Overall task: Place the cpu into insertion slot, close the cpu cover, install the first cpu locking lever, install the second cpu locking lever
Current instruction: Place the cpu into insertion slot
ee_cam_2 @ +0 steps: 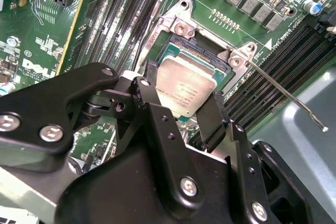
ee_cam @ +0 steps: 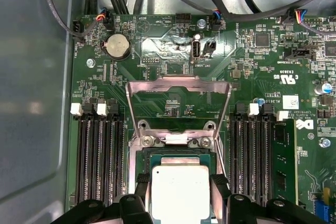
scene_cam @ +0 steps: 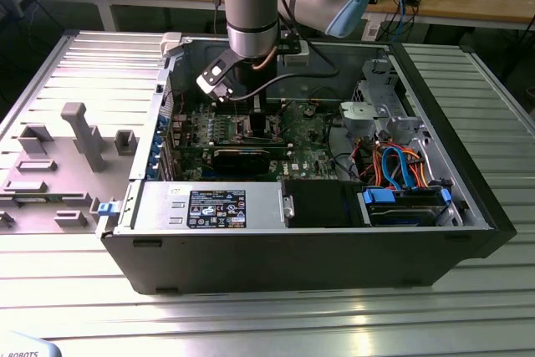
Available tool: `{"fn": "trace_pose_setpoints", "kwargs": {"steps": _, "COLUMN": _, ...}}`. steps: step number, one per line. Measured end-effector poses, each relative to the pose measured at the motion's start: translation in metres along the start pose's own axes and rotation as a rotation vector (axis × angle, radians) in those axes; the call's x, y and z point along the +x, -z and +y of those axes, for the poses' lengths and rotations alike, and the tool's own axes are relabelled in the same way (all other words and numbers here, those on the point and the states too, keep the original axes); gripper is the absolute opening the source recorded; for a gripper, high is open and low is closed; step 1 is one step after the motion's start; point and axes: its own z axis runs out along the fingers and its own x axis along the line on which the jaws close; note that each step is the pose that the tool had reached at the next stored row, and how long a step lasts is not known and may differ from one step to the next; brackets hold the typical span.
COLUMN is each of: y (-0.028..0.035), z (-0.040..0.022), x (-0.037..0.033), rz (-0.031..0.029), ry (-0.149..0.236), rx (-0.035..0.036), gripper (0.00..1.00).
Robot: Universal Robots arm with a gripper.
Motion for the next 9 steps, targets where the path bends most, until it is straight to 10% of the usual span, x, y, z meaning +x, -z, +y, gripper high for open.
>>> {"fn": "trace_pose_setpoints", "kwargs": {"steps": 9, "y": -0.0007, "z": 0.0000, "x": 0.0000, "rz": -0.0003, "ry": -0.002, "rx": -0.0001, "gripper": 0.54}}
